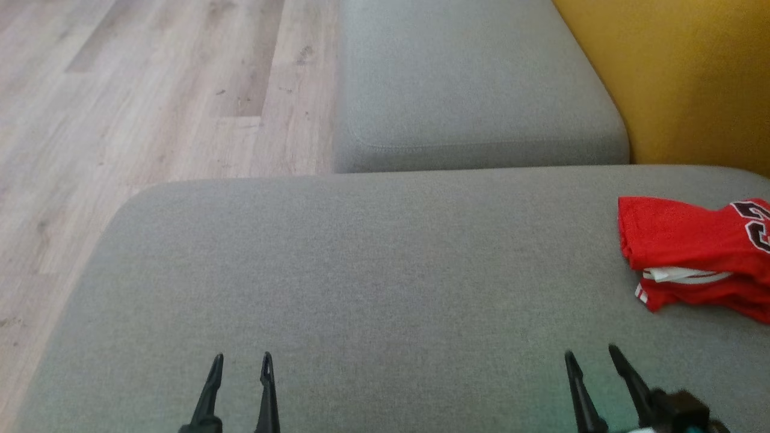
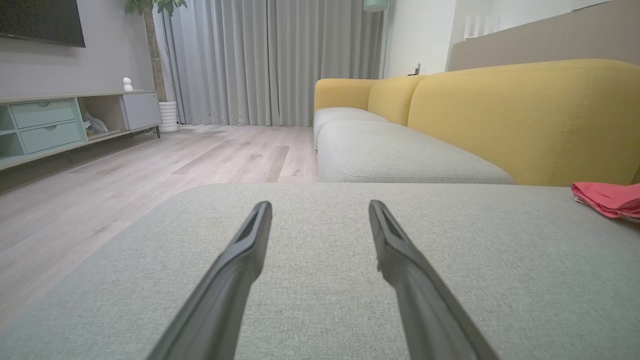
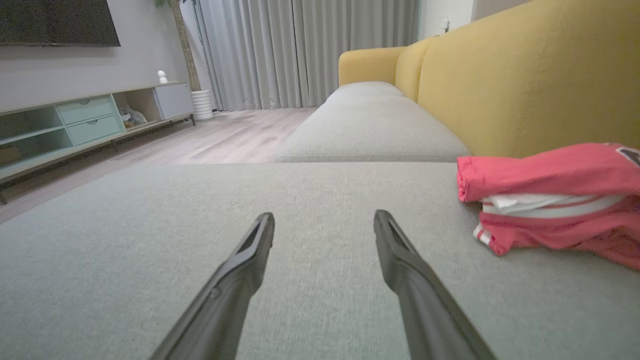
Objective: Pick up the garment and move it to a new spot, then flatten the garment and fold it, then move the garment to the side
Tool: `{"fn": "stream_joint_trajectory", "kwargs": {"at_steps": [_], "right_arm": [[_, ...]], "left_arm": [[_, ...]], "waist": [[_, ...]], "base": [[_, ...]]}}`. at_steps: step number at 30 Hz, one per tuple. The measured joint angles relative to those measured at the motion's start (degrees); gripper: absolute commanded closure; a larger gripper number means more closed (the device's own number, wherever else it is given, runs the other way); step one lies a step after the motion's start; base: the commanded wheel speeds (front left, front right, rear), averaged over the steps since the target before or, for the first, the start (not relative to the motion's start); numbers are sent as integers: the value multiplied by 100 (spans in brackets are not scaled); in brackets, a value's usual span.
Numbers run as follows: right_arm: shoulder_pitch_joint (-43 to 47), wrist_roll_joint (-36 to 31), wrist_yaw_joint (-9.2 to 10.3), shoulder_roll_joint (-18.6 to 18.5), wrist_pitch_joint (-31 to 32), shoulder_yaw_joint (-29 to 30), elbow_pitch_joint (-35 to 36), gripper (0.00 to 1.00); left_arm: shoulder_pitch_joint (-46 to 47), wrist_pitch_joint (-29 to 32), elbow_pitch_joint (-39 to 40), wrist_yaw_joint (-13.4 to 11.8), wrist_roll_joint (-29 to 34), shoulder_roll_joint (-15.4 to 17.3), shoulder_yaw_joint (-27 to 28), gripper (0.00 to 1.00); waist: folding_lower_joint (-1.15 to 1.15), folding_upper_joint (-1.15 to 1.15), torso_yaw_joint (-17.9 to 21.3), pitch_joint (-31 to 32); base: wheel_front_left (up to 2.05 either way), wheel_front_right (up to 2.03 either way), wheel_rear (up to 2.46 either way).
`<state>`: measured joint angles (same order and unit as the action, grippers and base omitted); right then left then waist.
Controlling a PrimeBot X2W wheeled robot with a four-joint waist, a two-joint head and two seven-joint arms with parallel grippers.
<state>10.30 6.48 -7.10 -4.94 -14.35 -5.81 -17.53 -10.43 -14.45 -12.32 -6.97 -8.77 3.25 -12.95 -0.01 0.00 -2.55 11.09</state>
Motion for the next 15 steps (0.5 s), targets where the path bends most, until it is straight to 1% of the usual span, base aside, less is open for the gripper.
{"fn": "stream_joint_trajectory", "kwargs": {"at_steps": [2, 6, 15], "right_arm": [[162, 0, 0, 59, 0, 81, -10, 0], [269, -13, 0, 109, 0, 281, 7, 0], [294, -102, 0, 215, 0, 321, 51, 0]], "left_arm": [[-35, 0, -3, 49, 75, 0, -5, 0], [-110, 0, -12, 52, 138, 0, -11, 0], [-181, 0, -48, 51, 178, 0, -18, 0]], "waist": [[0, 0, -29, 68], [0, 0, -42, 167], [0, 0, 85, 215]], "base": [[0, 0, 0], [0, 0, 0], [0, 0, 0]]}}
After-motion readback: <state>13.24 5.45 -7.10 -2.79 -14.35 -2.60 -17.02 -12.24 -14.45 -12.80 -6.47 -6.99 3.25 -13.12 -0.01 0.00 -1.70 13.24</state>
